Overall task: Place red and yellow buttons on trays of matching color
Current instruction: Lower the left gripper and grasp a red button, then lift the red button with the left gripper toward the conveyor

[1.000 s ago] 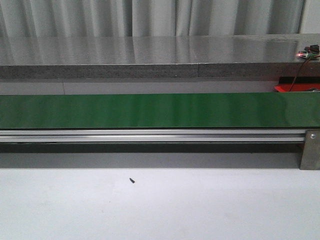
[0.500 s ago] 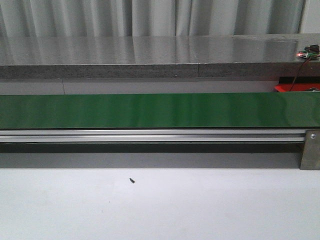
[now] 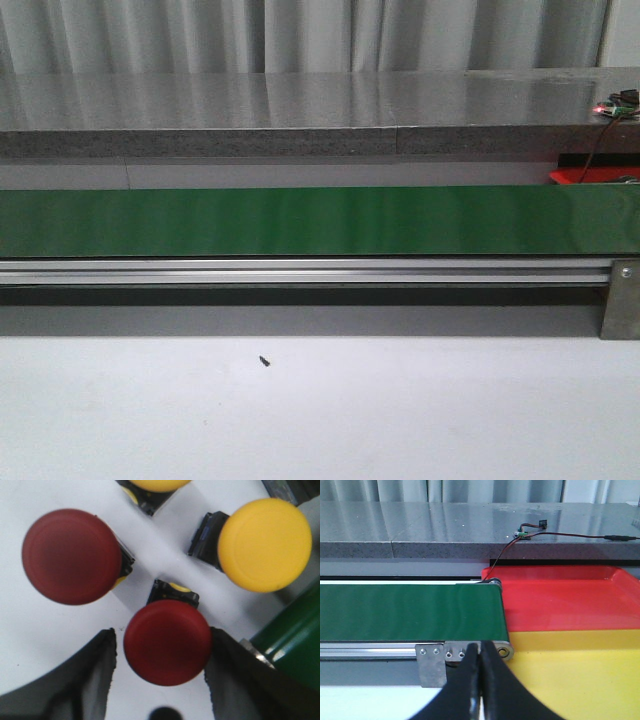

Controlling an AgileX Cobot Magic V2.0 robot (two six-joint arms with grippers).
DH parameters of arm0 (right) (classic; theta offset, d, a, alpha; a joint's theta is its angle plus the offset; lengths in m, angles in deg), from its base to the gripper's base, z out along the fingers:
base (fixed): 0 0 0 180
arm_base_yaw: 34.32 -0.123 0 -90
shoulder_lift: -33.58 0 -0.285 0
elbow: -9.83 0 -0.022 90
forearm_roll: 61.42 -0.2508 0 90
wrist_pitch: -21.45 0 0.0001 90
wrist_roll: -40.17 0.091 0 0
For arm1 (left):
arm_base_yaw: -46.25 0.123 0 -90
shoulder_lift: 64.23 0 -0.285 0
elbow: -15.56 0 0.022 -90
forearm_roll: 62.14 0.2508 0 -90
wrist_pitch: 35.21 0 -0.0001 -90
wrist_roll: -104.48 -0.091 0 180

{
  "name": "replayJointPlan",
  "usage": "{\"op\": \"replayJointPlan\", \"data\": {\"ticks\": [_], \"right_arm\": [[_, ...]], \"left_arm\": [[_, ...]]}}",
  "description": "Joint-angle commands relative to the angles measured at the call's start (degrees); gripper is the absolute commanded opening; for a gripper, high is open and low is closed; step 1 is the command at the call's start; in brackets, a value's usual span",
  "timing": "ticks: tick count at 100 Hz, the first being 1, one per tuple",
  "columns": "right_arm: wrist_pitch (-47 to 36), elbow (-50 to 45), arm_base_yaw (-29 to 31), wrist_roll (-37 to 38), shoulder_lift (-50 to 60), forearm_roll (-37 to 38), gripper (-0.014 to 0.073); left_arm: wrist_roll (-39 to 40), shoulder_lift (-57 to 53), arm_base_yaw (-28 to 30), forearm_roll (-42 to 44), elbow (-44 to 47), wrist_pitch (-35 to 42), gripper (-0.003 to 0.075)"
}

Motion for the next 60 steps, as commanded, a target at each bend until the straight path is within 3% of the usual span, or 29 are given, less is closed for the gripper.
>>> {"op": "replayJointPlan", "data": {"ticks": [1,44,60], "right_arm": [[-4.48,1.03,-0.01,-0.26,1.07,0.01,-0.006],[-4.48,1.03,-0.01,-0.26,1.07,0.01,-0.006],[-4.48,1.03,-0.01,-0.26,1.07,0.01,-0.006]], "left_arm": [[0.65,-2.46,0.2,-0.19,-1.69,0.9,0.0256],[0.44,-8.42,0.2,0.42,-1.9,-2.76,0.0238],[-1.31,-12.47,0.07,-0.54,-5.79,-5.36,0.0238]]}}
